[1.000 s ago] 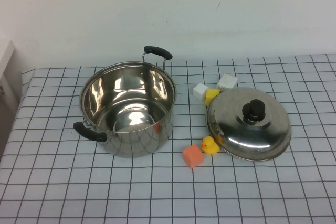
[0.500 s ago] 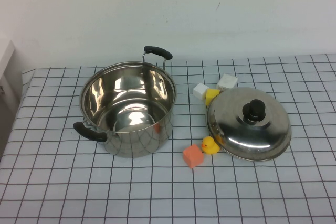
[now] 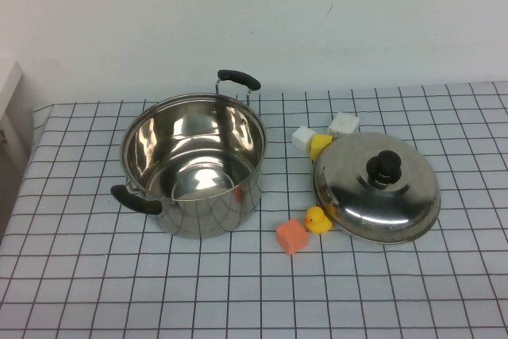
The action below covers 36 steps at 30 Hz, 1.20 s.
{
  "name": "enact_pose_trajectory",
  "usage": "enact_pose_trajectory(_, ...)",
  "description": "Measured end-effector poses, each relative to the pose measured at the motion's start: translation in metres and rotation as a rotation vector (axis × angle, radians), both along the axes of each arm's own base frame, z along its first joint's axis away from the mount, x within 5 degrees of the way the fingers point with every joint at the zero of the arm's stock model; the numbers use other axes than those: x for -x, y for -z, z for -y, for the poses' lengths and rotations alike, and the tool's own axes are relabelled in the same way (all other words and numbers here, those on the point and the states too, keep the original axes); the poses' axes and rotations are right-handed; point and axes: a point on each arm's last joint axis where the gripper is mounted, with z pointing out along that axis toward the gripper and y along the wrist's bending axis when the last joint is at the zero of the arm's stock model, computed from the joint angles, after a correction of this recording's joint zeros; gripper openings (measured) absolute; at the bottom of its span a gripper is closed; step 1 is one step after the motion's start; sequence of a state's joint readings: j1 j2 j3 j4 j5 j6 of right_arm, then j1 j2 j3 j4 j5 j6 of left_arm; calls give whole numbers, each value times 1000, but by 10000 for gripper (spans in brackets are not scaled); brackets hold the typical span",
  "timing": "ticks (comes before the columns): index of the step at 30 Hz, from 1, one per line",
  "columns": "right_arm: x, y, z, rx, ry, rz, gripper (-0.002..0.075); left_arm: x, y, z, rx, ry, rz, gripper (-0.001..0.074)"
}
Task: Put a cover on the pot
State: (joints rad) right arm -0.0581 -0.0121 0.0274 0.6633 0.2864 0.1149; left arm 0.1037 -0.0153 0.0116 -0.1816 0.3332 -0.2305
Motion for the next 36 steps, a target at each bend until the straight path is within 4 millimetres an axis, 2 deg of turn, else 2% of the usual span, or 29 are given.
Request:
enact_pose_trajectory(10,-2,-7,4,24,41,78,-2,0,0,0,2,0,0,-1)
enact_pose_trajectory(16,-1,-7,2,183,-15,82,-2,0,0,0,2,0,0,-1)
enact_pose_trajectory(23,3,-57,0,541,-71,231,-2,0,0,0,2,0,0,-1)
enact_pose_trajectory(29,-24,-77,0,665,-151,115,-2,0,0,0,8,-1,1,-1)
enact_pose_trajectory(32,-45,-87,3,673,-160,48,-2,0,0,0,8,-1,1,-1)
enact_pose_trajectory(36,-84,-100,7,686,-137,-21,-2,0,0,0,8,-1,1,-1)
